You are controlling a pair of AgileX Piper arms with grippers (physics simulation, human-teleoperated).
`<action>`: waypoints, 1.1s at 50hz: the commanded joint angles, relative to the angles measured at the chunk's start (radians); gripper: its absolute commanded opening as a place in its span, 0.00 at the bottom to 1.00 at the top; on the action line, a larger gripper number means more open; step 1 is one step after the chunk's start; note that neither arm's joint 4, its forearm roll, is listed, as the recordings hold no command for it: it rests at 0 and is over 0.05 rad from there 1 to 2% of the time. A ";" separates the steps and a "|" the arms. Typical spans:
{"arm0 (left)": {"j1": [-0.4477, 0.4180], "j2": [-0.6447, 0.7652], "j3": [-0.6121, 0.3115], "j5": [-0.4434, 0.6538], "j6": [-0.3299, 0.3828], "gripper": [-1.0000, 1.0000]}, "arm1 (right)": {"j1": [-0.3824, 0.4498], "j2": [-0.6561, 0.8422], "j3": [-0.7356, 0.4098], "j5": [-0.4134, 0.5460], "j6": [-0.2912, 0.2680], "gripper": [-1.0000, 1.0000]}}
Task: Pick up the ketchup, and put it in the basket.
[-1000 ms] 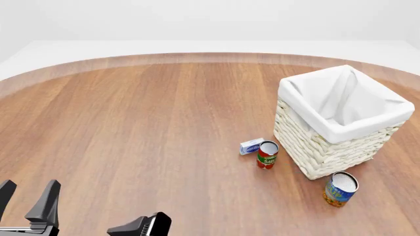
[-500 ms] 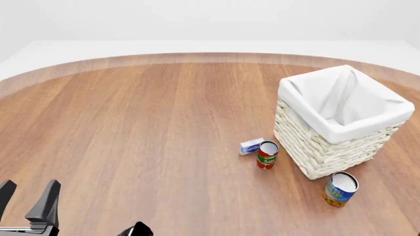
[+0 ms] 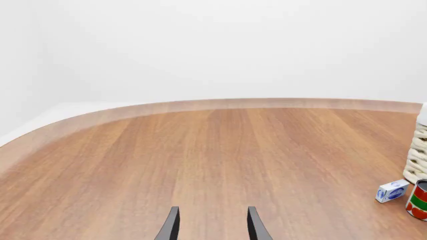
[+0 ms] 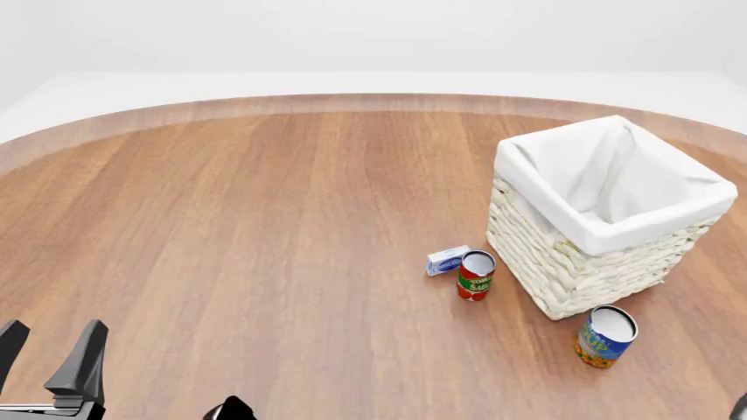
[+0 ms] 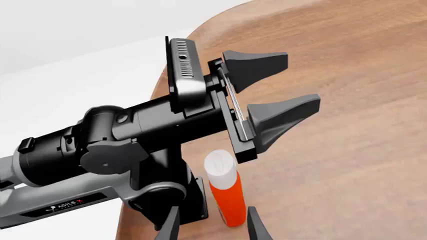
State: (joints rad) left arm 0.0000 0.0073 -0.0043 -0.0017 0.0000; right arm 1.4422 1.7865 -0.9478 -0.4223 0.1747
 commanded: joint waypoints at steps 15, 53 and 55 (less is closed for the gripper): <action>0.000 0.000 0.000 0.000 0.000 1.00 | -0.001 0.054 -0.055 0.023 0.034 1.00; 0.000 0.000 0.000 0.000 0.000 1.00 | -0.022 0.137 -0.129 0.044 0.035 1.00; 0.000 0.000 0.000 0.000 0.000 1.00 | -0.021 0.143 -0.135 0.046 0.034 1.00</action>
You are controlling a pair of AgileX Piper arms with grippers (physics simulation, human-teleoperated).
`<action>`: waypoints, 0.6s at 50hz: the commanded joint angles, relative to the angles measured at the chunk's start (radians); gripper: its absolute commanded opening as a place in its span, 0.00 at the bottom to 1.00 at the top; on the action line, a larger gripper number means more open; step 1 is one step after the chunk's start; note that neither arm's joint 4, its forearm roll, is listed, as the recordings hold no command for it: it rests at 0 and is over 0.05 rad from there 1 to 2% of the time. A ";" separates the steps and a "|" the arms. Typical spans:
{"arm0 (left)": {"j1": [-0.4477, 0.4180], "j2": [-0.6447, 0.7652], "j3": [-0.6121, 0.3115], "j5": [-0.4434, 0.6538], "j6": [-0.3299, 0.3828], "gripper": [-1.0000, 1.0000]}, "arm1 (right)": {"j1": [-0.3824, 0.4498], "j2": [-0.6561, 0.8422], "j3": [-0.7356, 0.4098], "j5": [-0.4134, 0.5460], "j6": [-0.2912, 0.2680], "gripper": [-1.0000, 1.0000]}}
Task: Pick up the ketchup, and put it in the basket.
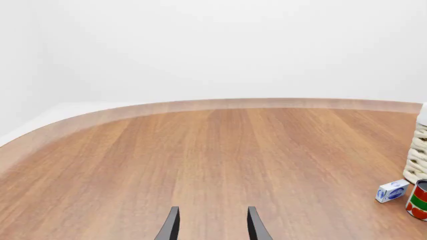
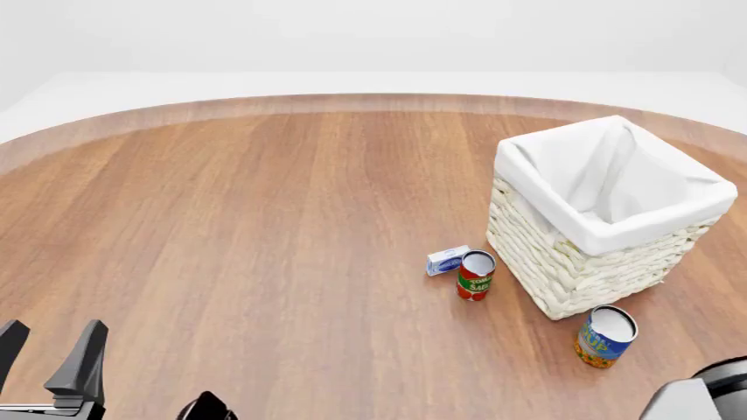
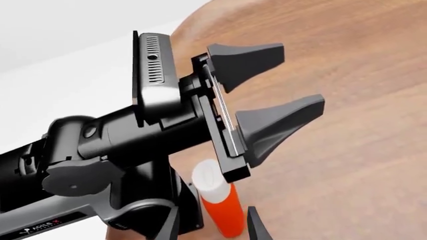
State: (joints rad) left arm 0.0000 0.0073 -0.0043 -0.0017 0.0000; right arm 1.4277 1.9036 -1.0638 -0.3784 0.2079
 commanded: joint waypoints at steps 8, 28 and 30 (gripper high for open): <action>0.000 0.000 0.000 0.000 0.000 1.00 | -0.011 0.052 -0.036 0.007 0.000 1.00; 0.000 0.000 0.000 0.000 0.000 1.00 | -0.014 0.090 -0.088 0.038 0.007 1.00; 0.000 0.000 0.000 0.000 0.000 1.00 | -0.014 0.093 -0.092 0.039 0.010 1.00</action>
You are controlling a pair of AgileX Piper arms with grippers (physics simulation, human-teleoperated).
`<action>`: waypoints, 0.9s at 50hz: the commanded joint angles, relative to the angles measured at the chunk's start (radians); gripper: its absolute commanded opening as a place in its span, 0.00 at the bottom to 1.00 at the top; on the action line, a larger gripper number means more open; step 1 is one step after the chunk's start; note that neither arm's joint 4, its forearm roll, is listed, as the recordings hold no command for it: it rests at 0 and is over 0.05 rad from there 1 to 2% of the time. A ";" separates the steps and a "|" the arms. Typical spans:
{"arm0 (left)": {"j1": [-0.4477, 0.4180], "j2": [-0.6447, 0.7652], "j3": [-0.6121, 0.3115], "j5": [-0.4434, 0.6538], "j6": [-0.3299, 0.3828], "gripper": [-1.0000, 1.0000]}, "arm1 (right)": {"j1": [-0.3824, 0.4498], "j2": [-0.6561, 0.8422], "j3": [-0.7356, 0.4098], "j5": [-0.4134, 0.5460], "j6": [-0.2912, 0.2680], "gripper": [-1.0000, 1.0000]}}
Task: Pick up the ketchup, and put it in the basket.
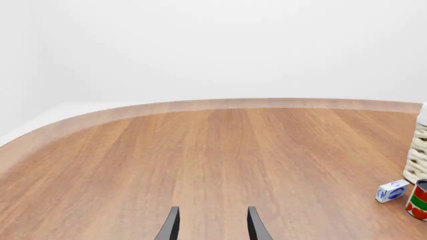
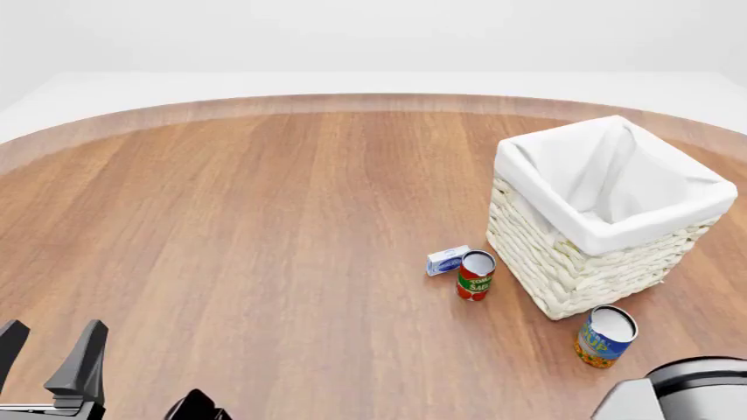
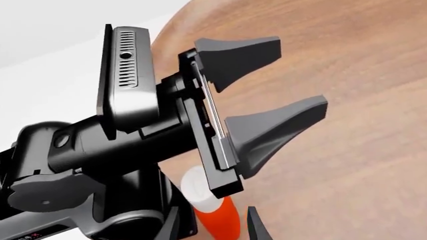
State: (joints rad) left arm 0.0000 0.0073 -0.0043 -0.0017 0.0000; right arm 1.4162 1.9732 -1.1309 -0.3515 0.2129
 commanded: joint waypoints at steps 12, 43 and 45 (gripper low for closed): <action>0.000 0.000 0.000 0.000 0.000 1.00 | -0.008 0.058 -0.054 0.022 0.010 1.00; 0.000 0.000 0.000 0.000 0.000 1.00 | 0.009 0.082 -0.100 0.053 0.008 1.00; 0.000 0.000 0.000 0.000 0.000 1.00 | 0.010 0.084 -0.101 0.053 0.006 1.00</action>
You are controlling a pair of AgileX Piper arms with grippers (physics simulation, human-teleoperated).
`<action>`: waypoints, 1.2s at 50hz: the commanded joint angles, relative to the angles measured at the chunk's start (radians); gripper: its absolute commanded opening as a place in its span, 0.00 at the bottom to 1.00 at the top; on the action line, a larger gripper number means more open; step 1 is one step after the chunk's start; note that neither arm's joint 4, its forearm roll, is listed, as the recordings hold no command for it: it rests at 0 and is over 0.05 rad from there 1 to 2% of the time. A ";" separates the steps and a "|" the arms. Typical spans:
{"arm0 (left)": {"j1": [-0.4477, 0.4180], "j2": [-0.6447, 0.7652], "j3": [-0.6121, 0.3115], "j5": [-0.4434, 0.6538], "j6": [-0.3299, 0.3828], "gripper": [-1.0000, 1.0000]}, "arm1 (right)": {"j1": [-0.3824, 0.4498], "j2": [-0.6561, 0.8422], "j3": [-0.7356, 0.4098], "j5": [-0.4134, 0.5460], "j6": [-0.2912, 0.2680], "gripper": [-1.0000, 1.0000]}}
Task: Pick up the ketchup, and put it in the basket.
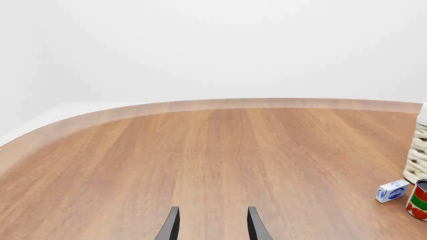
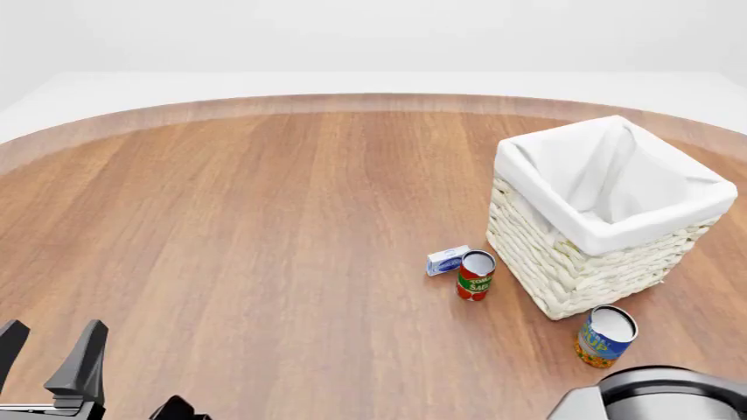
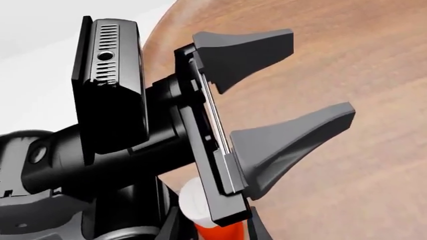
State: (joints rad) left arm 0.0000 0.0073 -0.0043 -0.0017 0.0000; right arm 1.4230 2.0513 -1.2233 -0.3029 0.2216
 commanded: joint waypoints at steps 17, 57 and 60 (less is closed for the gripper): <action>0.000 0.000 0.000 0.000 0.000 1.00 | -0.005 0.006 -0.003 -0.004 -0.005 0.00; 0.000 0.000 0.000 0.000 0.000 1.00 | -0.017 -0.050 0.022 0.001 0.002 0.00; 0.000 0.000 0.000 0.000 0.000 1.00 | -0.017 -0.059 0.023 0.004 0.003 0.00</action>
State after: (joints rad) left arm 0.0000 0.0073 -0.0043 -0.0017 0.0000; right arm 1.4105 2.0182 -1.2037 -0.3021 0.2067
